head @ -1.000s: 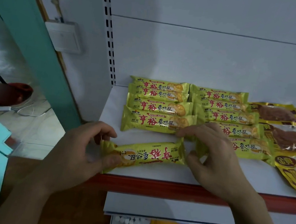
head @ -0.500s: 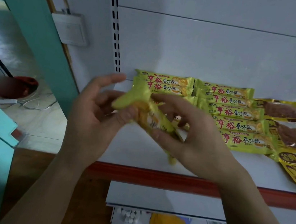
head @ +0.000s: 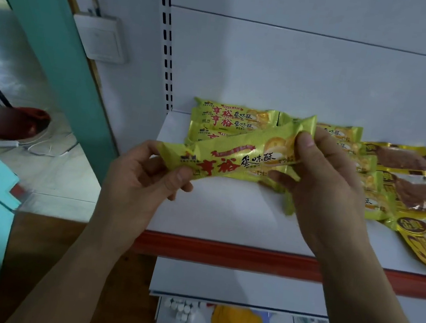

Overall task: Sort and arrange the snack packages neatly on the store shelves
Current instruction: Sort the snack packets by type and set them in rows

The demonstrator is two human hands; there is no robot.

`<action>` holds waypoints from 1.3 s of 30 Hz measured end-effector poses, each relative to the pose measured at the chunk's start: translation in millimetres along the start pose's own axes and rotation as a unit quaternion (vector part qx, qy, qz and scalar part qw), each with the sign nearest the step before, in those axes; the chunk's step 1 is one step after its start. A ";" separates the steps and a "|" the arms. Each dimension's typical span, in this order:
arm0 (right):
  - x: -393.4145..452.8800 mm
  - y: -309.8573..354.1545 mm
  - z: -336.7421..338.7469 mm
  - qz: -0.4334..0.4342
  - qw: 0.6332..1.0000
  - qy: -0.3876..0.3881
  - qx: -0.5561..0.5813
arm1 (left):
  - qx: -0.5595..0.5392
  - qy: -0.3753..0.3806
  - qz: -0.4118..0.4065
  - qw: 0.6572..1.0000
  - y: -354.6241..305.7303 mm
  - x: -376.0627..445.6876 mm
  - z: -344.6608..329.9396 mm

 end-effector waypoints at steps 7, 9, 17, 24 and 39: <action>0.9 9.1 19.3 0.089 0.985 -0.016 -0.147 | -0.020 -0.036 -0.004 0.999 5.4 2.0 0.1; 1.0 9.9 22.0 0.089 0.985 -0.005 -0.149 | 0.024 -0.097 -0.042 0.994 5.4 4.8 2.3; 1.5 12.1 19.8 0.074 0.995 0.013 -0.069 | 0.091 -0.176 -0.127 0.972 -6.3 4.3 -11.0; -1.6 0.8 26.1 0.089 0.957 0.042 -0.272 | 0.029 -0.187 -0.085 0.978 1.1 7.6 -12.2; -4.8 -7.2 23.4 0.097 0.969 -0.054 -0.219 | 0.184 -0.224 -0.097 0.952 7.1 6.0 -18.1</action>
Point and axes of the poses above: each hand's wrist, its own x-axis towards the middle knuckle, its own z-axis out of the back of the hand, y = z × x, the point moved 1 cm from there along x, towards the middle knuckle, and after that the axes turned 15 degrees about z, right-handed, at the moved point
